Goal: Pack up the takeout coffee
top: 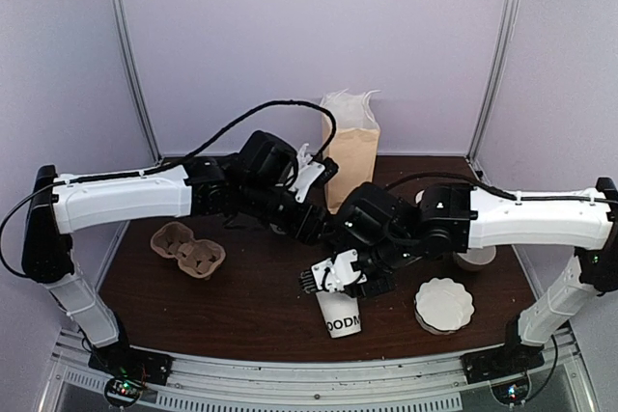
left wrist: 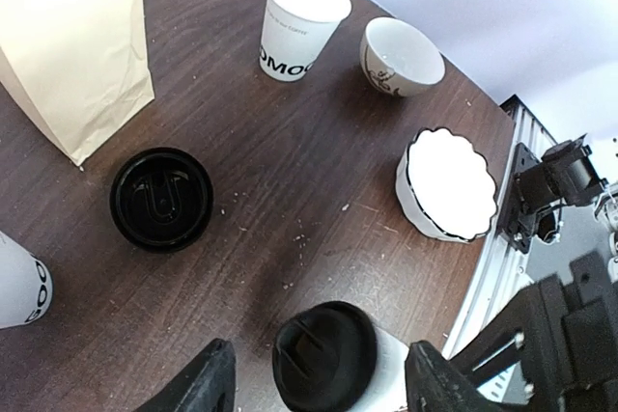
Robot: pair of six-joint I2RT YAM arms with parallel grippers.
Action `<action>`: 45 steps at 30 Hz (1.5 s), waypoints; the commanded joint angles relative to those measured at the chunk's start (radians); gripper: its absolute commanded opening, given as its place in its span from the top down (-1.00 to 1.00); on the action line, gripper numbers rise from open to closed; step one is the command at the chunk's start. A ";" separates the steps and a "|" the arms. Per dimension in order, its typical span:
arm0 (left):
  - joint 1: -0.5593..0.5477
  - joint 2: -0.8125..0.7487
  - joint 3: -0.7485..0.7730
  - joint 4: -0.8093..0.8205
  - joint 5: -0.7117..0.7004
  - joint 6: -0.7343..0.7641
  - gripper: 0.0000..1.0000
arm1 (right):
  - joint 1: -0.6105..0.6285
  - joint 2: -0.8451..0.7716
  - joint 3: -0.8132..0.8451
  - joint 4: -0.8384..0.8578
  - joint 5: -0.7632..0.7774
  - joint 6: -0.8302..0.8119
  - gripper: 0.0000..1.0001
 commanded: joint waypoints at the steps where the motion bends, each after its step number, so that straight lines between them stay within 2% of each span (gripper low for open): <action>1: -0.015 -0.053 0.016 -0.091 -0.021 0.077 -0.27 | -0.014 -0.061 0.021 -0.065 -0.064 0.013 0.18; 5: -0.017 -0.088 -0.038 -0.121 -0.035 0.078 -0.26 | -0.015 -0.069 -0.032 -0.046 -0.101 0.019 0.18; 9: -0.020 -0.125 -0.087 -0.178 -0.096 0.001 -0.27 | -0.045 -0.082 -0.057 -0.036 -0.148 0.062 0.18; 11: -0.039 -0.142 -0.110 -0.231 -0.125 -0.045 -0.31 | -0.110 -0.112 -0.071 -0.034 -0.207 0.088 0.16; 13: -0.076 -0.164 -0.142 -0.266 -0.186 -0.104 -0.49 | -0.189 -0.143 -0.091 -0.035 -0.254 0.107 0.10; 15: -0.125 -0.176 -0.176 -0.264 -0.242 -0.179 -0.64 | -0.269 -0.171 -0.106 -0.030 -0.283 0.138 -0.10; 17: -0.176 -0.150 -0.167 -0.262 -0.287 -0.239 -0.69 | -0.347 -0.192 -0.122 -0.010 -0.312 0.183 -0.29; 20: -0.211 -0.096 -0.124 -0.271 -0.332 -0.324 -0.73 | -0.461 -0.205 -0.131 0.015 -0.385 0.267 -0.48; 22: -0.215 -0.066 -0.109 -0.264 -0.329 -0.377 -0.73 | -0.516 -0.194 -0.115 -0.015 -0.439 0.297 -0.50; 27: -0.240 0.036 -0.069 -0.245 -0.320 -0.472 -0.75 | -0.615 -0.216 -0.124 0.008 -0.435 0.338 -0.48; 31: -0.257 0.109 -0.029 -0.230 -0.304 -0.549 -0.78 | -0.623 -0.220 -0.106 -0.002 -0.424 0.349 -0.47; 32: -0.261 0.124 -0.023 -0.213 -0.295 -0.559 -0.93 | -0.623 -0.223 -0.106 0.000 -0.428 0.353 -0.48; 33: -0.261 0.138 -0.013 -0.202 -0.281 -0.568 -0.95 | -0.623 -0.228 -0.110 0.004 -0.430 0.357 -0.48; 37: -0.262 0.211 0.021 -0.196 -0.263 -0.630 -0.95 | -0.623 -0.252 -0.126 0.022 -0.444 0.364 -0.47; 45: -0.254 0.370 0.167 -0.249 -0.176 -0.632 -0.95 | -0.623 -0.281 -0.137 0.033 -0.448 0.364 -0.47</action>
